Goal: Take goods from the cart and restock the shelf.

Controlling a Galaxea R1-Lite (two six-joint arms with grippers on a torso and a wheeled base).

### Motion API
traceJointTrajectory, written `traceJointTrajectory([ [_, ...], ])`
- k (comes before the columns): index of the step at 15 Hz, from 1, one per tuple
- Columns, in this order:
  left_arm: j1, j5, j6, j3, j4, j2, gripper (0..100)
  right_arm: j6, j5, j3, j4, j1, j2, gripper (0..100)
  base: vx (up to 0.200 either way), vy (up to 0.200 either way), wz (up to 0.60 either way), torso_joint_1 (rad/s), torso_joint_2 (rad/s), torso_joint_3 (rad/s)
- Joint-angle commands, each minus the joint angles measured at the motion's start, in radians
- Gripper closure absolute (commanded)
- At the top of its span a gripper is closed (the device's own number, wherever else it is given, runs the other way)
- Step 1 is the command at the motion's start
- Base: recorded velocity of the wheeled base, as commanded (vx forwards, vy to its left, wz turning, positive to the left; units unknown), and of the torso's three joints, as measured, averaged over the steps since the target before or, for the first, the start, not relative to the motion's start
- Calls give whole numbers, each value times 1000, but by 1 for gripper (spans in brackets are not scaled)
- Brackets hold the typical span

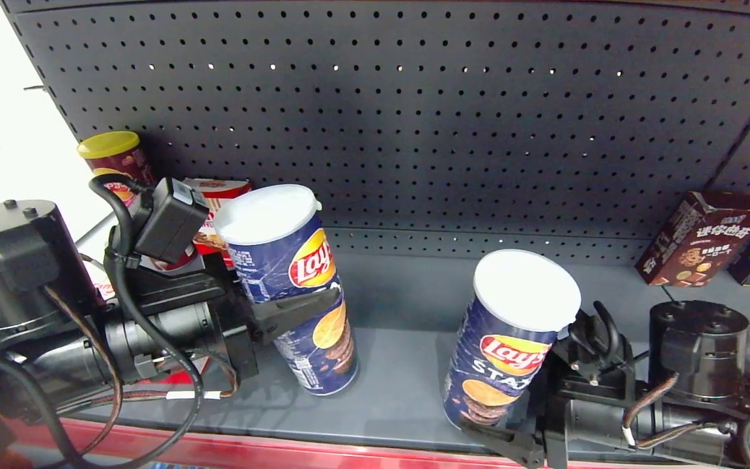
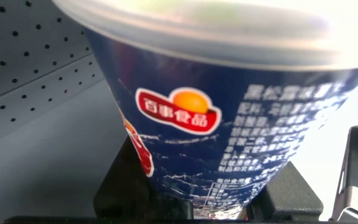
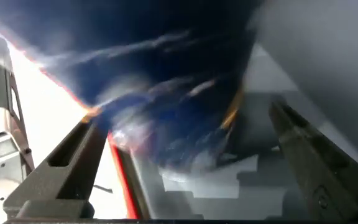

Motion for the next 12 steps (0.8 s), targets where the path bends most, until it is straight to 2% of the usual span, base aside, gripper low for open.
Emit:
traceJointTrajectory([
  [1,-1,-1,1,0,0,2,100,-1,1,56,-1,-36,-80,0,0,0,0,0,0,0],
  [5,-3,-1,1,0,0,2,100,-1,-1,117,0,-103,-183,0,0,0,0,0,0,0],
  [12,-3,-1,1,1,0,-2,100,-1,-2,109,0,-121,-179,0,0,0,0,0,0,0],
])
